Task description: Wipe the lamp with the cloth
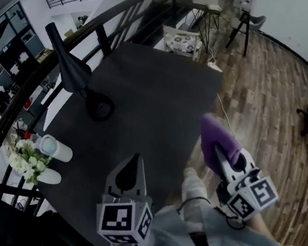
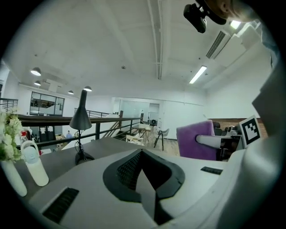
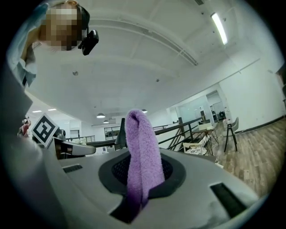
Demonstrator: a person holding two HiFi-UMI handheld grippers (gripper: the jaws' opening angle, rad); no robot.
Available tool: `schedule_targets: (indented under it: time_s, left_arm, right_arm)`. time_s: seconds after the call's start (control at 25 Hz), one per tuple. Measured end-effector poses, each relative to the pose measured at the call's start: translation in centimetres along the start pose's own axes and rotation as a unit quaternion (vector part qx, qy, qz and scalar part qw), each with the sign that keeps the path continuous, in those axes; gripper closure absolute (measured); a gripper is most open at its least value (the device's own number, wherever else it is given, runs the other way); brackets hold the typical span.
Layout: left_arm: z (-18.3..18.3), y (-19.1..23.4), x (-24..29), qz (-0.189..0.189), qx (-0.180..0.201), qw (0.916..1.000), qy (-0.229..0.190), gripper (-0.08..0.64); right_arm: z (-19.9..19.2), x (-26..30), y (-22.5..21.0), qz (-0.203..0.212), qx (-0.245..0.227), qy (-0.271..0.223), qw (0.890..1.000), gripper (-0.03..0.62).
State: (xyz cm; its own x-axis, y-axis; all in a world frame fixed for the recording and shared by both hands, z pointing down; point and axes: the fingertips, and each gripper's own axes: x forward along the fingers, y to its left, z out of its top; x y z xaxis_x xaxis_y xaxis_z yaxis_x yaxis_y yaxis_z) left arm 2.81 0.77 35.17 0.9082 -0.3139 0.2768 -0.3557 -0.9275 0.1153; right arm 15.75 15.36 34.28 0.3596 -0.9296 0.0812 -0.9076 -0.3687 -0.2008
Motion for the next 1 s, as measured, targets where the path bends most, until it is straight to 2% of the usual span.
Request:
schedule_targets:
  time_s: [0.2,0.32,0.52,0.76,1.0]
  left_arm:
    - [0.6,2.0,2.3,0.049,-0.008,0.9988,-0.004,0.560]
    - [0.7,3.4,4.4,0.084,-0.023,0.9962,0.001,0.560]
    - [2.3,4.5,8.0,0.135,-0.046,0.9898,-0.002,0.560]
    - [3.5,6.7,10.3,0.206,-0.080,0.9751,-0.012,0.560]
    - [3.9,8.9,12.0,0.283,-0.109,0.9525,-0.022,0.560]
  right_arm:
    - [0.5,5.4,-1.5,0.049,-0.029,0.006,0.998,0.541]
    - [0.6,9.5,-2.1,0.092,-0.055,0.015,0.994,0.541]
    - [1.3,16.1,-3.1,0.170,-0.051,0.036,0.984,0.541]
    - [2.4,23.1,-4.4,0.233,-0.043,0.054,0.970,0.541]
    - [2.3,29.1,-5.1,0.296,-0.064,0.063,0.951,0.541]
